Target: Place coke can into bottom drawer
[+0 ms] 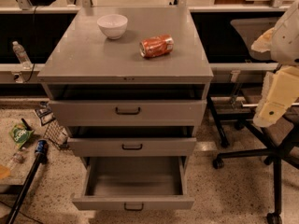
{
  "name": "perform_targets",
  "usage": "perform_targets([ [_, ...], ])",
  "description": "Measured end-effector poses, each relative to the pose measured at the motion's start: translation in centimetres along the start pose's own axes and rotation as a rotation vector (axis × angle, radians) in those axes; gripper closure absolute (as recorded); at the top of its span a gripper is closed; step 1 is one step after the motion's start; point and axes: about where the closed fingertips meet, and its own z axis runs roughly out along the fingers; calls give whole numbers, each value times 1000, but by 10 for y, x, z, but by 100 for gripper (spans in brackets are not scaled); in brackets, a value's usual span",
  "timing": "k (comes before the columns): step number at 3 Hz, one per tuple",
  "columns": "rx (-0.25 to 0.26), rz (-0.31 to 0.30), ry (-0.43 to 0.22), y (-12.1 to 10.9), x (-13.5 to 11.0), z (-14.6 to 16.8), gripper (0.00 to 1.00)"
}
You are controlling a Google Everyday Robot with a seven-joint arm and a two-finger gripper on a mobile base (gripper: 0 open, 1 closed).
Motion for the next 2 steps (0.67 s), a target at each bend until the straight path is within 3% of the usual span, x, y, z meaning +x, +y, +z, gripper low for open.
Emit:
perform_targets([
  [1,0,0,0,0,0,0,0],
  [2,-17,-47,-26,-17,-9,9,0],
])
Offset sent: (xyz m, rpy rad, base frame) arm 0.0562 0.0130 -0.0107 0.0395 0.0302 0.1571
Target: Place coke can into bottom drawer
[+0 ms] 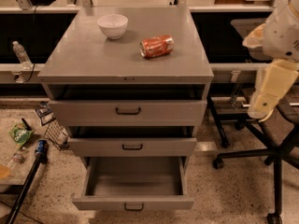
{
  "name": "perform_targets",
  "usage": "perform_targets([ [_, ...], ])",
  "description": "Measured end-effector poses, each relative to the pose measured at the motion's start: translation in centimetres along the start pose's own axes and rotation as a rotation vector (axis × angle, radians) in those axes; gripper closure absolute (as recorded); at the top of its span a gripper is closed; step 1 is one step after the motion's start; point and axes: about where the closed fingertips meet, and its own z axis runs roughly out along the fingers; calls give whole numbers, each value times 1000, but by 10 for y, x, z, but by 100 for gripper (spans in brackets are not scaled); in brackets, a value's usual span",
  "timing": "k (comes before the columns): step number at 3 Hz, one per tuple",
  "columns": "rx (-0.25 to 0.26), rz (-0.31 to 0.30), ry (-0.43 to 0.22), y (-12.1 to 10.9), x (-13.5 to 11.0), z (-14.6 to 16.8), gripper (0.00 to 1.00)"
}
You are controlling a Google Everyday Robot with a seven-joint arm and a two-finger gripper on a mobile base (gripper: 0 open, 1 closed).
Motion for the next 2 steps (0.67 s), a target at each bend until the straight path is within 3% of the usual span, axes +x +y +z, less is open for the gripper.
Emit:
perform_targets([
  [2,-60,-132,-48,-125,-42,86,0],
])
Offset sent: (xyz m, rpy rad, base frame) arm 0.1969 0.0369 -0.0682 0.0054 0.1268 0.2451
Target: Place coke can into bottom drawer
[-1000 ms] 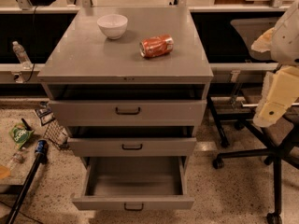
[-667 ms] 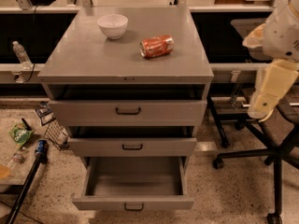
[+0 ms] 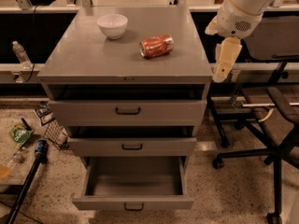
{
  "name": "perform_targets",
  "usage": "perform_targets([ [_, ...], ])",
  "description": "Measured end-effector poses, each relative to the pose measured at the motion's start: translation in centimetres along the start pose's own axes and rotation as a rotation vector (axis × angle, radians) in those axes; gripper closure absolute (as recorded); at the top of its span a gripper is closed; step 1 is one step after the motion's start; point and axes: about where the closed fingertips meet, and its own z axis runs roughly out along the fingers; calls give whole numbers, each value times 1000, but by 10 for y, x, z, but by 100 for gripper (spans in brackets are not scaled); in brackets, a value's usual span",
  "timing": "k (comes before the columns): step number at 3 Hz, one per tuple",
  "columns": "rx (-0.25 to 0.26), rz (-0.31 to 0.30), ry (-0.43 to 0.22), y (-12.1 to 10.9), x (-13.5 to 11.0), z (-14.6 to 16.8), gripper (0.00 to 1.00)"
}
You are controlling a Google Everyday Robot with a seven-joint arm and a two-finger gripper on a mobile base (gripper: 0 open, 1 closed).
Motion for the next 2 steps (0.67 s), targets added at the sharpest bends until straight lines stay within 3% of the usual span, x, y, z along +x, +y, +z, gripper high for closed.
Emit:
perform_targets([
  [1,0,0,0,0,0,0,0],
  [2,-1,-51,-27,-18,-14,10,0],
])
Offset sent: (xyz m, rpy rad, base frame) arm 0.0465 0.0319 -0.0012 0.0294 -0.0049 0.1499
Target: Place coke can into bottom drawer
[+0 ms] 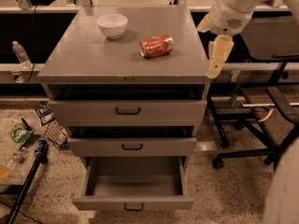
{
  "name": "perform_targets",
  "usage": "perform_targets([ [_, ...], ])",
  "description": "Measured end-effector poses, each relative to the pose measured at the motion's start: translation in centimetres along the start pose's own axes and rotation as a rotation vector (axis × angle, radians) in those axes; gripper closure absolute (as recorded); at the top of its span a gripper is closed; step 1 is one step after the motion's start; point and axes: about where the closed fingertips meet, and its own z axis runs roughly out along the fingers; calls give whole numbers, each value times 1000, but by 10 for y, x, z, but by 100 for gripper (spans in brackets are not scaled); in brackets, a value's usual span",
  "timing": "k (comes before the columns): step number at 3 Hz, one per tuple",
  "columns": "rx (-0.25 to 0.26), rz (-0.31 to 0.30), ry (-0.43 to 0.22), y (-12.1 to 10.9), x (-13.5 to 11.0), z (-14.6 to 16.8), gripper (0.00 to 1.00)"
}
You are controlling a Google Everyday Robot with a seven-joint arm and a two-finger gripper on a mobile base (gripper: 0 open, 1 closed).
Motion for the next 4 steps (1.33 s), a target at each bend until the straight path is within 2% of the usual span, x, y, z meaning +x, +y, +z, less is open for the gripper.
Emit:
perform_targets([
  [1,2,-111,-28,-41,-30,24,0],
  [2,15,-176,-41,-71,-53,38,0],
  [3,11,-206,-44,-107,-79,81,0],
  [4,9,-225,-44,-122,-92,110,0],
])
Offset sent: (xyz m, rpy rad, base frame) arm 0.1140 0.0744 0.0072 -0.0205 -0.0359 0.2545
